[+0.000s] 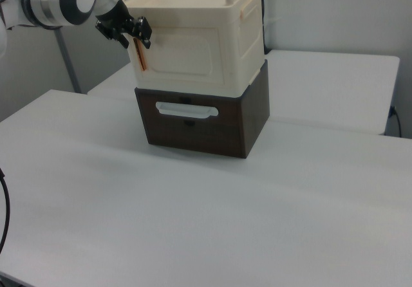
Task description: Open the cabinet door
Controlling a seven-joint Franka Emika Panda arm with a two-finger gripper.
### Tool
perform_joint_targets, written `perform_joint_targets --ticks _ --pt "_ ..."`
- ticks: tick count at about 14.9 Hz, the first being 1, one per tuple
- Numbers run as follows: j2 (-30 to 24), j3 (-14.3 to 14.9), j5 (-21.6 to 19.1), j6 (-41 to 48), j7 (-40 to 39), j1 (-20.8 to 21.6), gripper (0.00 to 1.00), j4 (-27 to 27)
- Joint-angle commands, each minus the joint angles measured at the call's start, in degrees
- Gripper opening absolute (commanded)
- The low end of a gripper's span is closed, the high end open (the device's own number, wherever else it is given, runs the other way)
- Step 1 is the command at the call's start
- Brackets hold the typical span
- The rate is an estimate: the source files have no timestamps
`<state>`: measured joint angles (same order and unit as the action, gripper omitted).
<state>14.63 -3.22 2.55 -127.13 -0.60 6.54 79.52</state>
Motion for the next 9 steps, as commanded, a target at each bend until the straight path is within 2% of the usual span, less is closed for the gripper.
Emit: perform_joint_targets --ticks 1,3,4,6,7,9 --pt "1.5 0.2 1.7 -1.2 0.0 0.7 0.61 -0.7" --pt "1.5 0.2 2.2 -1.2 -1.0 0.8 0.42 -0.6" --pt "1.5 0.2 2.2 -1.2 -1.1 0.7 0.37 -0.6" --pt "1.5 0.2 2.3 -1.2 -1.2 0.7 0.37 -0.6" --pt "1.5 0.2 2.3 -1.2 -1.2 0.7 0.3 -0.6" --pt "1.5 0.2 2.4 -1.2 -1.2 0.8 0.3 -0.6"
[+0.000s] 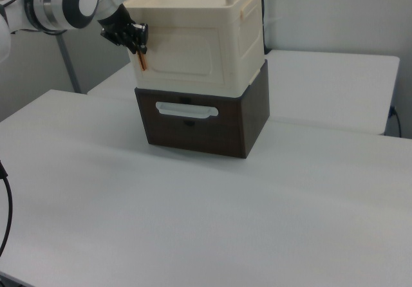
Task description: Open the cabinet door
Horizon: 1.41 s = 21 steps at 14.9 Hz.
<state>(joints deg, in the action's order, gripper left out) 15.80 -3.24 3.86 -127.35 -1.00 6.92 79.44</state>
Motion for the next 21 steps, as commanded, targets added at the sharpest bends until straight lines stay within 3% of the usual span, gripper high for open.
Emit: perform_joint_targets --ticks 1,6,9,16,21 --pt "0.3 0.3 1.2 -1.0 -0.9 0.4 0.3 -0.5" --pt "0.4 0.3 1.2 -1.0 -3.7 0.5 0.28 -0.5" --pt "0.3 0.3 1.2 -1.0 -4.2 0.6 0.03 -0.5" --pt "-0.8 0.3 1.2 0.5 -5.4 0.4 0.0 -0.2" --pt "-4.2 0.6 0.8 13.3 -5.5 0.0 0.0 0.1"
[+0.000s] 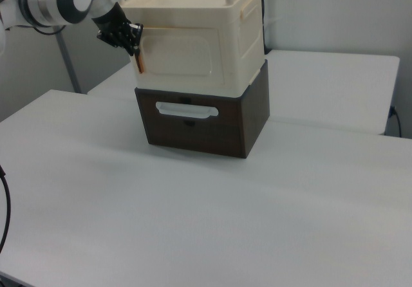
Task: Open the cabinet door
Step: 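Pull the door edge outward, swinging the door open on its hinge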
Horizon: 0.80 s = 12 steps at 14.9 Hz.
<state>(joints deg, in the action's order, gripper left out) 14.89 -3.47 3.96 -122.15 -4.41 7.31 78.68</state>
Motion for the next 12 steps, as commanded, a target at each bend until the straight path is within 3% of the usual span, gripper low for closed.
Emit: perform_joint_targets --ticks 1,2,3,4,5,7,9,10,12 --pt "-3.8 1.0 0.7 10.2 -2.1 -0.4 0.01 0.9" --pt "-4.2 1.3 0.5 12.0 -2.0 -0.5 0.04 0.8" --pt "-4.8 1.4 0.4 15.2 -2.0 -0.8 0.26 0.8" --pt "-5.3 1.4 0.4 17.3 -2.0 -1.6 0.4 0.8" --pt "-6.3 1.4 0.3 21.6 -2.0 -2.5 0.66 0.8" --pt "-8.1 1.4 0.3 28.1 -2.3 -3.3 0.8 0.8" --pt "-10.0 1.4 0.3 33.5 -3.5 -4.1 0.82 0.7" --pt "-11.1 1.4 0.3 35.9 -4.3 -4.3 0.9 0.6" --pt "-13.7 1.5 1.1 40.1 -4.6 -4.3 0.9 0.2"
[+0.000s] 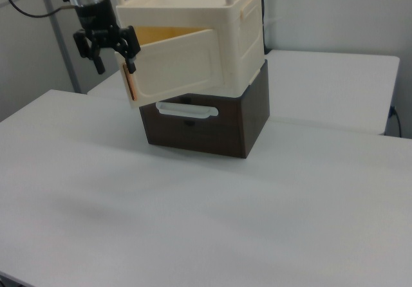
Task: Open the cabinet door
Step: 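Pull the door edge outward, swinging the door open on its hinge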
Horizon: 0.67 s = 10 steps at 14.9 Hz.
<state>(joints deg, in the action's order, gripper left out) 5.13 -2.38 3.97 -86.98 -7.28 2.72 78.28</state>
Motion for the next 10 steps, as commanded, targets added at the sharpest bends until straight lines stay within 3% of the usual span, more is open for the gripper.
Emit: perform_joint_targets --ticks 1,6,10 --pt "-4.9 0.8 1.1 5.9 -1.6 0.1 0.9 0.5" --pt "-4.6 1.8 0.4 3.6 -0.7 -0.2 0.88 -2.4" --pt "-3.7 1.5 -1.3 -4.2 1.4 0.1 0.86 -2.0"
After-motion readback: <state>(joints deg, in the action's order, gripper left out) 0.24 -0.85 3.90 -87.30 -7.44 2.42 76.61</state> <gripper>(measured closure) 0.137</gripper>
